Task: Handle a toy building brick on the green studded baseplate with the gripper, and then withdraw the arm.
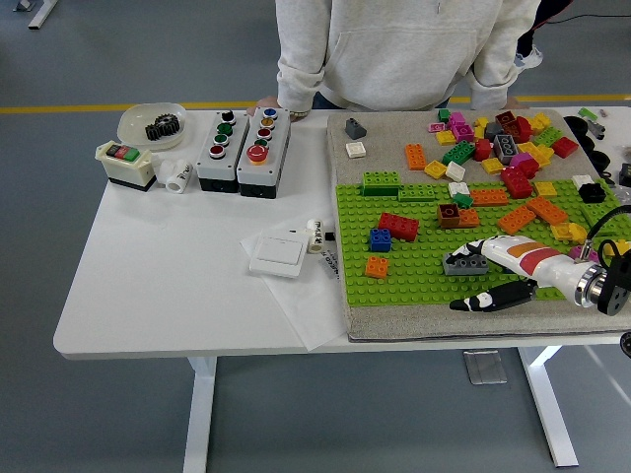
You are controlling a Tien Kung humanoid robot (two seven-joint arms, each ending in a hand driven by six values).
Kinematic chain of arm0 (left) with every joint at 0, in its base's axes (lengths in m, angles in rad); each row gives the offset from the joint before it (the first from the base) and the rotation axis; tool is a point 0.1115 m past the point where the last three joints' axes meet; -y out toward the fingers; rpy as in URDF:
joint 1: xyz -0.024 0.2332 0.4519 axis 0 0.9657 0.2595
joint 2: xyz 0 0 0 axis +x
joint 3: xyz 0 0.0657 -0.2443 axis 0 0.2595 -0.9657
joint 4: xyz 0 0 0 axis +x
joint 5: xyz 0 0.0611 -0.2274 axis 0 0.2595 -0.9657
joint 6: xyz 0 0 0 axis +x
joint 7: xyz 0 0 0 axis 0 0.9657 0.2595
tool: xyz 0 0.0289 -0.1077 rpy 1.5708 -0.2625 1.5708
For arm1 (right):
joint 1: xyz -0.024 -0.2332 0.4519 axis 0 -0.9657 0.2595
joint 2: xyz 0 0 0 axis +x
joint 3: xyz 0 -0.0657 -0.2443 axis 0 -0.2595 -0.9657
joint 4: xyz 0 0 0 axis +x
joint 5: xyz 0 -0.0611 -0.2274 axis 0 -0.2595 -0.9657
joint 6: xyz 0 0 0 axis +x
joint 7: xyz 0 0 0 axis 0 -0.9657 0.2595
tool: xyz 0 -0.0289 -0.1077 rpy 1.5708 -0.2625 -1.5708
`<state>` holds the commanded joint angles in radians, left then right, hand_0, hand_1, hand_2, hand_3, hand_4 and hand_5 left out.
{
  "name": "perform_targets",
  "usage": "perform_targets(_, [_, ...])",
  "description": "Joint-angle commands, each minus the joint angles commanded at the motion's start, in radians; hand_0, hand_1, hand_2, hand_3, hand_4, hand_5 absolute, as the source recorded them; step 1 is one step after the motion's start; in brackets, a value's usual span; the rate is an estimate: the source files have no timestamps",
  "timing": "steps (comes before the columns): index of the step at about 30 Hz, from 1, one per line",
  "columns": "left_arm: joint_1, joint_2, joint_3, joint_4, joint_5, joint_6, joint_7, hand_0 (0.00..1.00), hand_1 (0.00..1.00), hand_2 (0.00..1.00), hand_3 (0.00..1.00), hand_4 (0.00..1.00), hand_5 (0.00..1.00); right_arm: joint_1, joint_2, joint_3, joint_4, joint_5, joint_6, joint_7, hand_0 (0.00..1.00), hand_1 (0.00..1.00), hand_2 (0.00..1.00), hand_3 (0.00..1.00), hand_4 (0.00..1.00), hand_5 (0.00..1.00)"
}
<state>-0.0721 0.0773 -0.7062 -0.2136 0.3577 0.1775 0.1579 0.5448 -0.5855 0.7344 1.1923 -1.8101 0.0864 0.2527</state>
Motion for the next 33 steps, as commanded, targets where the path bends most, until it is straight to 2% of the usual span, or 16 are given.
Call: perform_targets(33, [-0.004, 0.000, 0.001, 0.000, 0.000, 0.001, -0.001, 0.815, 0.871, 0.879, 0.798, 0.841, 0.707, -0.008, -0.001, -0.014, -0.019, -0.004, 0.005, 0.015, 0.884, 0.788, 0.799, 0.791, 0.998, 0.797])
